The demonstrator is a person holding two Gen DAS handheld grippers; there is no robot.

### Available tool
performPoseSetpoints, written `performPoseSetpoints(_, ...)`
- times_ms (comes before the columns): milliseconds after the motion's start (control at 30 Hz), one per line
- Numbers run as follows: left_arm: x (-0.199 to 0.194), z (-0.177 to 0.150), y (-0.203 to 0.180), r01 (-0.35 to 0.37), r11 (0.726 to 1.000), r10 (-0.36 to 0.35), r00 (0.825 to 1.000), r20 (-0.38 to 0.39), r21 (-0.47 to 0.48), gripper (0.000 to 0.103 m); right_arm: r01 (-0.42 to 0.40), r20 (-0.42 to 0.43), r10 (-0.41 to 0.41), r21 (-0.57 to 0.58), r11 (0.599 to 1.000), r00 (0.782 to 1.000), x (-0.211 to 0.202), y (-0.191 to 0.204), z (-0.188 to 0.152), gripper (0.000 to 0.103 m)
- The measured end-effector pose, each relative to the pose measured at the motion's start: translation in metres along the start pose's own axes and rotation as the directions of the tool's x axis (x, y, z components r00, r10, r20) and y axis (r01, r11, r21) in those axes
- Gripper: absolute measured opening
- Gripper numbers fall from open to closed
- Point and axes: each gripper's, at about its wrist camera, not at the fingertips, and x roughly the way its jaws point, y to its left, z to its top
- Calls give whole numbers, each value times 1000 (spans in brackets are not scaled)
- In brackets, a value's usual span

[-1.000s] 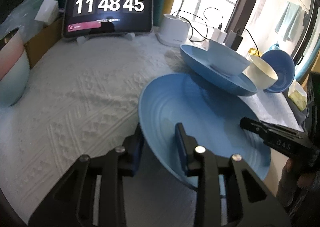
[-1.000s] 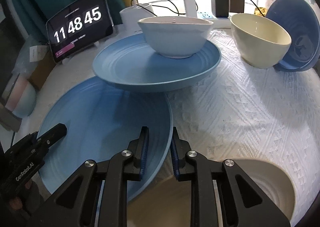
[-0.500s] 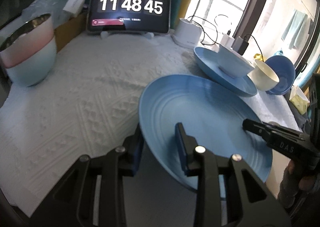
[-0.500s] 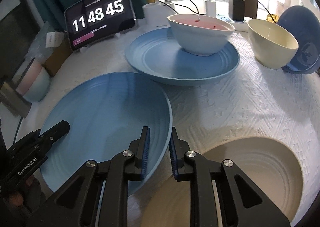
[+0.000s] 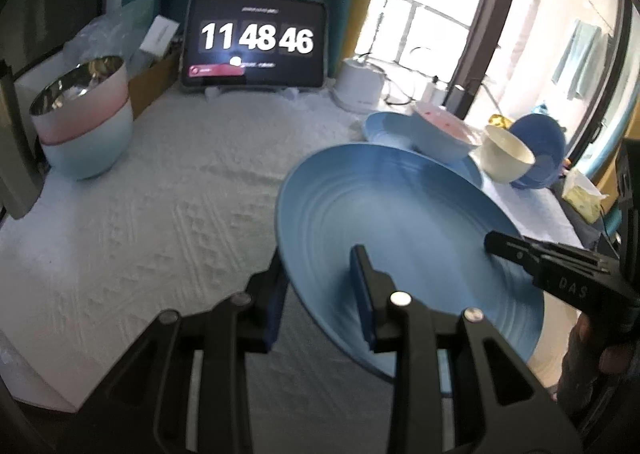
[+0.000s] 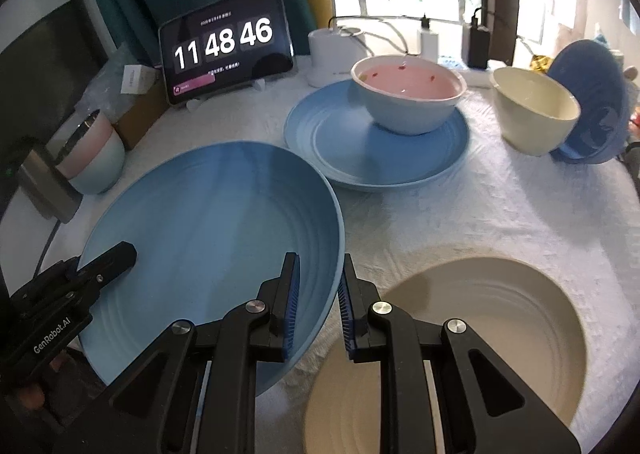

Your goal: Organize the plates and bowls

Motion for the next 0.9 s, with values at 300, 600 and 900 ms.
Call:
performPoseSetpoints(300,-10,-4,-45,66,994,-66,998,0,86,32,49,54,-51,53,997,997,-43,-27,-24,21)
performPoseSetpoints(600,-10,-16,-83,101,983,-97,995,-33,156,32,79,60,-87,115,990,994,-64,-60,-49,21)
performPoseSetpoints(900,-4,-24,-106,135,969,-122,990,-74,206,32,101,57,-110,152,983,992,-74,-82,-64,21)
